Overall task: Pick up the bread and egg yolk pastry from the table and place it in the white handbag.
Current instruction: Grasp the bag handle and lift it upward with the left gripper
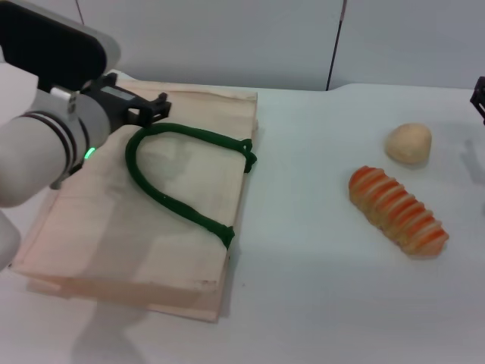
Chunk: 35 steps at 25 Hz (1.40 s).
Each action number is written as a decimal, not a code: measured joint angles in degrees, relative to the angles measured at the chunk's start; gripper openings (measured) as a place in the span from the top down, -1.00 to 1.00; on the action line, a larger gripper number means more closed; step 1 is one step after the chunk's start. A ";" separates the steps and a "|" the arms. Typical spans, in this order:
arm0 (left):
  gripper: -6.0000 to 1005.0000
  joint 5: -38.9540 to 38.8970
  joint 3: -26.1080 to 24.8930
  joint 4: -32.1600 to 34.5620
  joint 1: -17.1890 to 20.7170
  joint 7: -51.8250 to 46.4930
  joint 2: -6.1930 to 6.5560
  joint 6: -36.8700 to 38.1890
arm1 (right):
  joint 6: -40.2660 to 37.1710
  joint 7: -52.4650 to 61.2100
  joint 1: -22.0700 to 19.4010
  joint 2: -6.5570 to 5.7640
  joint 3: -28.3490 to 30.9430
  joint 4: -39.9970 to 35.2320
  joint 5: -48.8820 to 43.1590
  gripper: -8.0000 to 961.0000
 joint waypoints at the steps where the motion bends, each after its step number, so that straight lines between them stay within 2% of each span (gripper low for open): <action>1: -0.71 0.00 0.12 0.02 -0.03 -0.19 -0.29 -0.36 | 0.00 -0.02 0.05 0.00 -0.02 0.00 0.00 -0.74; 5: -0.71 -0.03 -0.09 0.00 0.34 -0.96 -1.68 -3.00 | 0.00 -0.02 0.13 0.01 -0.07 -0.01 -0.01 -0.74; 8: -0.71 -0.06 -1.13 -0.05 1.57 -3.44 -1.64 -7.96 | 0.00 0.02 0.13 0.01 -0.05 -0.01 -0.02 -0.74; 15: -0.71 -0.08 -3.29 -4.52 3.52 -10.85 0.42 -25.55 | -0.01 0.03 0.13 0.01 -0.08 0.00 -0.02 -0.74; 23: -0.71 0.50 -3.64 -18.40 -0.52 -15.90 2.35 -46.22 | -0.01 0.03 0.22 0.01 -0.15 0.00 0.00 -0.74; 30: -0.71 6.56 -3.65 -25.59 -4.40 -19.19 4.01 -53.12 | 0.61 0.02 0.66 0.00 -0.33 0.00 0.02 -0.74; 35: -0.71 17.45 -4.05 -26.97 -5.91 -30.22 6.18 -54.12 | 1.53 -0.18 0.81 0.00 -0.36 0.00 0.02 -0.74</action>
